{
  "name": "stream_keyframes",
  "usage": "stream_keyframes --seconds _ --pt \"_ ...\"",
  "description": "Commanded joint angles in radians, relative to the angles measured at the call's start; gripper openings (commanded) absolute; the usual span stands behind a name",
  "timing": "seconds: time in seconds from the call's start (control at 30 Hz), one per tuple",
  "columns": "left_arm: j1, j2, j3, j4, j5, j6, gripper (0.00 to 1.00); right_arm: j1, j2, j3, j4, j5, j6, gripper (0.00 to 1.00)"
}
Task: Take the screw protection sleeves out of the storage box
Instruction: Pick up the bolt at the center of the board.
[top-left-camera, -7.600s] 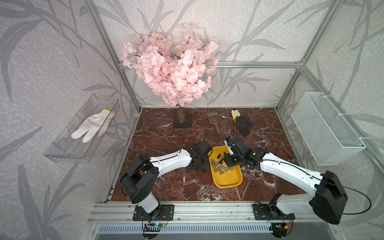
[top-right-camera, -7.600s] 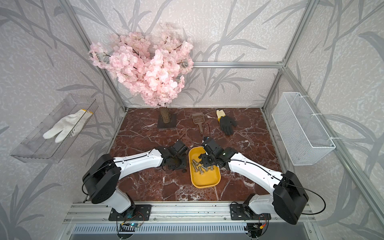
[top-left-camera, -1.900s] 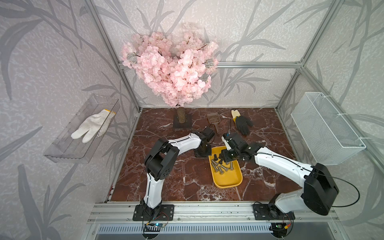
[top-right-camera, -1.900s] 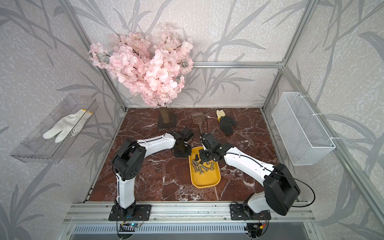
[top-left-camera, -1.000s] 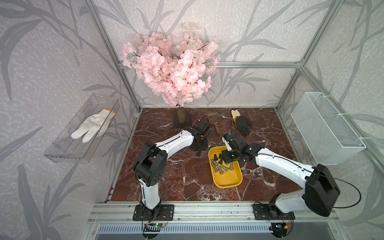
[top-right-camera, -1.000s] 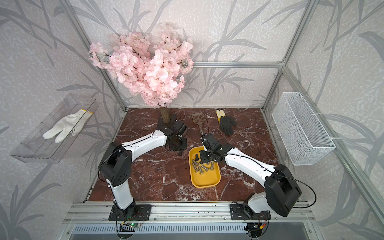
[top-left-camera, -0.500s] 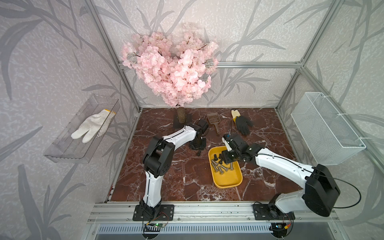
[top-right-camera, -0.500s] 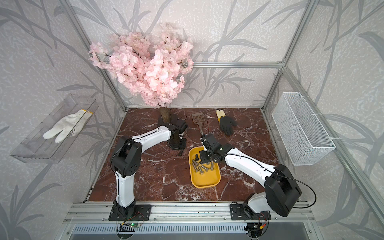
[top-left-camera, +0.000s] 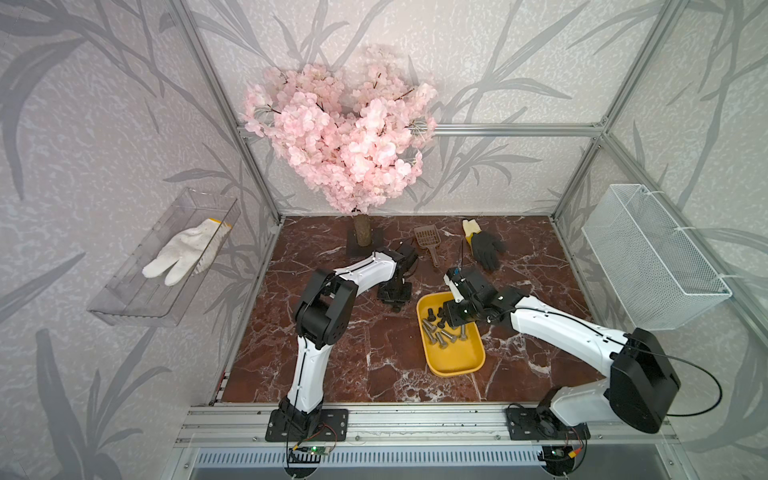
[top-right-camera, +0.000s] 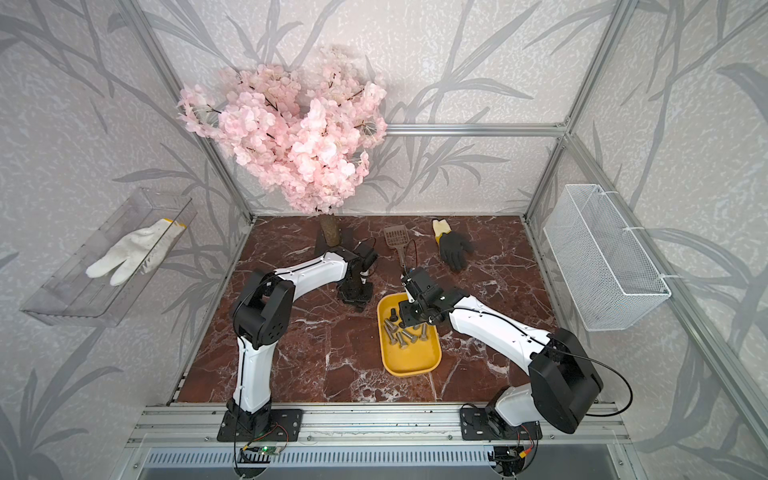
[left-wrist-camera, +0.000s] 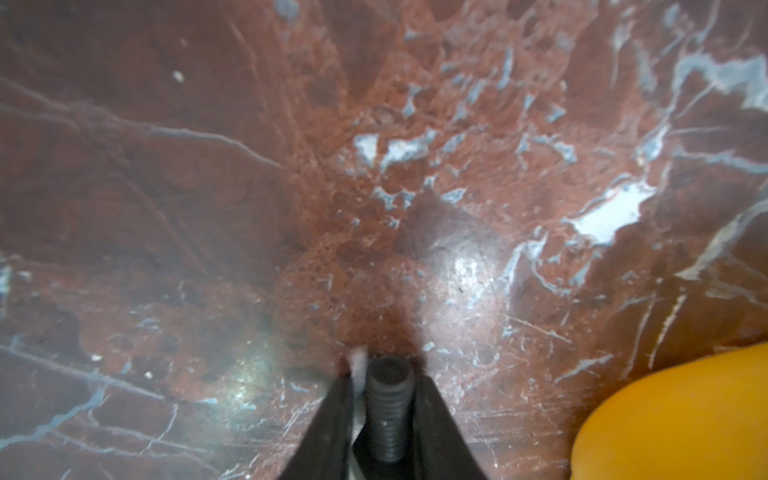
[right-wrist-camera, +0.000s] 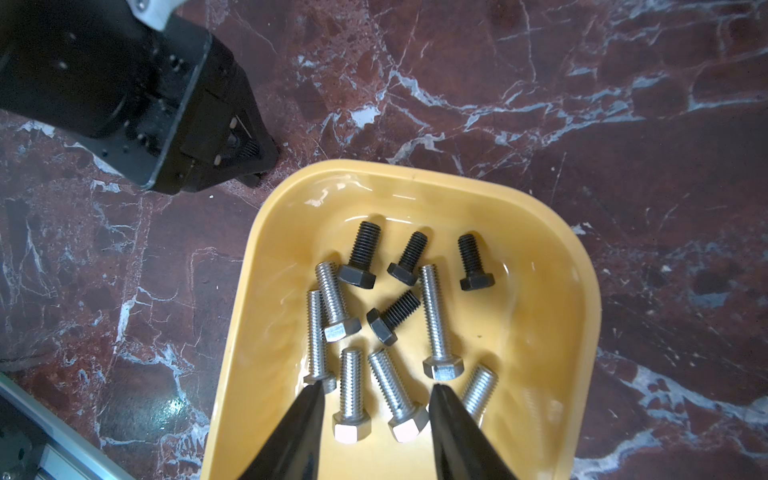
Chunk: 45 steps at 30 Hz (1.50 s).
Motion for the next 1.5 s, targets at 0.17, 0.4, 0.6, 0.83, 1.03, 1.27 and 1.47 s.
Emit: stream_keyframes --seconds 0.17,0.4,0.6,0.83,1.03,1.27,1.47 --pt "-0.001 0.023 0.036 -0.042 -0.021 0.016 0.08 -0.003 -0.001 -0.007 -0.002 -0.002 0.006 0.46" --pt "0.000 -0.062 -0.011 0.008 0.069 0.004 0.00 -0.003 -0.033 -0.003 0.007 -0.029 0.008 0.46" --pt "-0.001 -0.275 -0.135 0.120 0.241 -0.094 0.00 -0.004 -0.136 -0.077 0.193 -0.266 0.038 0.56" --pt "-0.011 -0.467 -0.317 0.294 0.396 -0.265 0.00 -0.002 -0.114 -0.173 0.449 -0.513 0.140 0.64" --pt "-0.052 -0.546 -0.407 0.393 0.442 -0.371 0.00 0.000 -0.036 -0.189 0.517 -0.534 0.161 0.65" --pt "-0.092 -0.570 -0.456 0.442 0.447 -0.418 0.00 0.000 0.011 -0.173 0.528 -0.513 0.158 0.64" --pt "-0.115 -0.580 -0.476 0.465 0.448 -0.439 0.01 0.000 0.022 -0.154 0.498 -0.470 0.142 0.60"
